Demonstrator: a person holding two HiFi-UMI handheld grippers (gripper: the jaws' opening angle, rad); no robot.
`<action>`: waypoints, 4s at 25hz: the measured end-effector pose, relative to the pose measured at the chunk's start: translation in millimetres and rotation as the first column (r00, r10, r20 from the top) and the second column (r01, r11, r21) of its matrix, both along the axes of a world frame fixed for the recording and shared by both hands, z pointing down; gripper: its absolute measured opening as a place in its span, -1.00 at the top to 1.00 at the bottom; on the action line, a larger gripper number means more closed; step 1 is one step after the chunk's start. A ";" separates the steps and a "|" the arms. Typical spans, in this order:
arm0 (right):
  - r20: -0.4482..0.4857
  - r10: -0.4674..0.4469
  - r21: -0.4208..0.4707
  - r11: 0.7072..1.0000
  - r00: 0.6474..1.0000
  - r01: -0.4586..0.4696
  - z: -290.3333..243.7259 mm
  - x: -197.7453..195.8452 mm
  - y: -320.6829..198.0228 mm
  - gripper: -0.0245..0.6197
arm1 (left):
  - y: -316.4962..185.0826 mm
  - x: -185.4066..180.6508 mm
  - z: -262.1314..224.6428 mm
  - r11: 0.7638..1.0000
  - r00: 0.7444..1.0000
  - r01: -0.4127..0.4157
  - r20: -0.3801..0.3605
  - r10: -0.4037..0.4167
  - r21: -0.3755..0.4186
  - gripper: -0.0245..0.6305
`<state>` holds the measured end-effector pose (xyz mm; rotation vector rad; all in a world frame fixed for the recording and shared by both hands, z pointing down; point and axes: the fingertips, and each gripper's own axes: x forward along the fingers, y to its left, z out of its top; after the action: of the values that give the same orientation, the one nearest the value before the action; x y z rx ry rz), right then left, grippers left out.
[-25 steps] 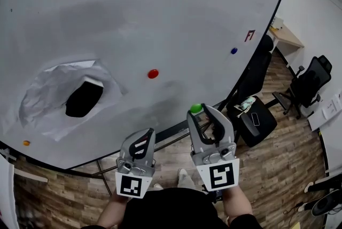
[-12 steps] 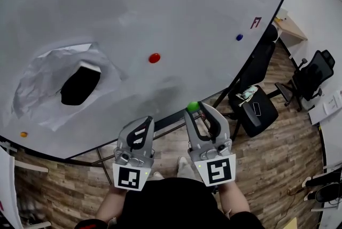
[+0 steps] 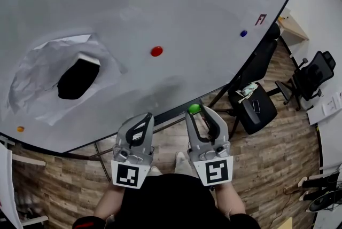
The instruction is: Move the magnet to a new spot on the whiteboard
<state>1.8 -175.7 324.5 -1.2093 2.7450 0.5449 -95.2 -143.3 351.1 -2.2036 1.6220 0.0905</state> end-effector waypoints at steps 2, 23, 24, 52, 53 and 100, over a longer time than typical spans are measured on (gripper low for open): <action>-0.004 0.001 -0.009 1.000 1.000 -0.001 4.7 -0.3 0.8 0.53 | 0.5 -1.3 0.7 1.000 1.000 0.002 -0.007 -0.002 -0.003 0.93; -0.018 0.018 -0.027 0.999 1.000 -0.019 18.8 0.3 2.7 0.53 | -0.1 1.4 4.7 1.000 1.000 -0.011 0.003 0.011 -0.004 0.93; -0.018 0.017 -0.026 1.000 1.000 -0.017 18.4 0.3 2.4 0.52 | -0.6 1.6 4.8 1.000 1.000 -0.011 0.005 0.011 -0.005 0.93; 0.038 -0.114 -0.031 0.993 0.993 0.116 -25.8 8.1 -47.3 0.53 | -37.2 8.5 8.5 0.995 0.995 0.096 -0.022 -0.097 -0.033 0.93; 0.040 -0.118 -0.026 0.993 0.992 0.119 -28.7 8.3 -50.2 0.52 | -38.1 7.5 8.9 0.994 0.994 0.105 -0.026 -0.106 -0.035 0.92; 0.012 -0.260 0.237 0.939 0.966 0.250 -150.5 -34.4 -135.6 0.52 | -67.9 -12.3 8.6 0.937 0.937 0.348 0.010 -0.348 -0.008 0.93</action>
<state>-32.6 -311.2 173.9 -0.7884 2.6502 0.7737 -107.5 -211.1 359.7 -1.8839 1.9827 -0.0268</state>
